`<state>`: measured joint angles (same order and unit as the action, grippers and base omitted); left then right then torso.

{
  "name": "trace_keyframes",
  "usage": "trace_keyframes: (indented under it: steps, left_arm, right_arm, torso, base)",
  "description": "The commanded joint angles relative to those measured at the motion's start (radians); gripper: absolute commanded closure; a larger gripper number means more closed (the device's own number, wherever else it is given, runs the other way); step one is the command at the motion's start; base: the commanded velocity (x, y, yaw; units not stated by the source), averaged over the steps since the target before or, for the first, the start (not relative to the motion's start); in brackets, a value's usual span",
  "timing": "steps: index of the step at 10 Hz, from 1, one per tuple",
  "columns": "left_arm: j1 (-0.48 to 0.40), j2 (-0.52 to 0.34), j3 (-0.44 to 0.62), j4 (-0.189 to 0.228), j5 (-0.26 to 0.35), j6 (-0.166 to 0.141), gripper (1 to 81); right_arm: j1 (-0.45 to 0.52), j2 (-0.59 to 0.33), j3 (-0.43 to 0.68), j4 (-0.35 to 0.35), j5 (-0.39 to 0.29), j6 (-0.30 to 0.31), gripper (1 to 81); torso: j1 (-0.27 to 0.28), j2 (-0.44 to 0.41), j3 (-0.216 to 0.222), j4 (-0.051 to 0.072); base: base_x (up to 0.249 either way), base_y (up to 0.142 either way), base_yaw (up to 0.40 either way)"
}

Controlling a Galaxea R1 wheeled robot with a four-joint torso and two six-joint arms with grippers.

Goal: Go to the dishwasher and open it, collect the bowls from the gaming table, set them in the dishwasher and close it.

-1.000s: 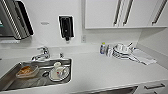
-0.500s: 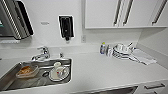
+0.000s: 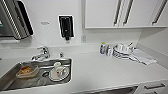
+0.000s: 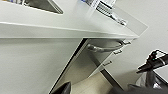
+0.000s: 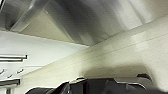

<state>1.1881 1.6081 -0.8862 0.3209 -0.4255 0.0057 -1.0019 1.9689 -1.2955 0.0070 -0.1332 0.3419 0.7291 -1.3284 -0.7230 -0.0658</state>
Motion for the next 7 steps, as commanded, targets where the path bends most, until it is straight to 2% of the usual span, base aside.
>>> trace_keyframes:
  steps: [1, 3, 4, 6, 7]
  left_arm:
    - [-0.103, -0.028, 0.036, 0.115, 0.067, -0.088, 1.0]
    - [-0.109, -0.026, 0.039, 0.141, 0.067, -0.128, 1.0]
    - [-0.109, -0.025, 0.041, 0.144, 0.065, -0.132, 1.0]
    - [-0.110, -0.022, 0.033, 0.144, 0.065, -0.133, 1.0]
    - [-0.110, -0.020, 0.032, 0.144, 0.064, -0.133, 1.0]
  right_arm:
    - [0.114, -0.052, 0.036, 0.025, -0.055, 0.066, 1.0]
    - [0.154, -0.049, 0.041, 0.025, -0.057, 0.140, 1.0]
    - [0.188, -0.048, 0.049, 0.025, -0.062, 0.176, 1.0]
    - [0.265, -0.046, 0.065, 0.031, -0.137, 0.252, 1.0]
    - [0.297, -0.048, 0.073, 0.028, -0.144, 0.282, 1.0]
  torso:
    - [0.000, 0.000, 0.000, 0.000]
    - [0.000, 0.000, 0.000, 0.000]
    - [0.000, 0.000, 0.000, 0.000]
    - [0.000, 0.000, 0.000, 0.000]
    - [0.000, 0.000, 0.000, 0.000]
  base:
    - [0.000, 0.000, 0.000]
    - [0.000, 0.000, 0.000]
    - [0.000, 0.000, 0.000]
    - [0.000, 0.000, 0.000]
    - [0.000, 0.000, 0.000]
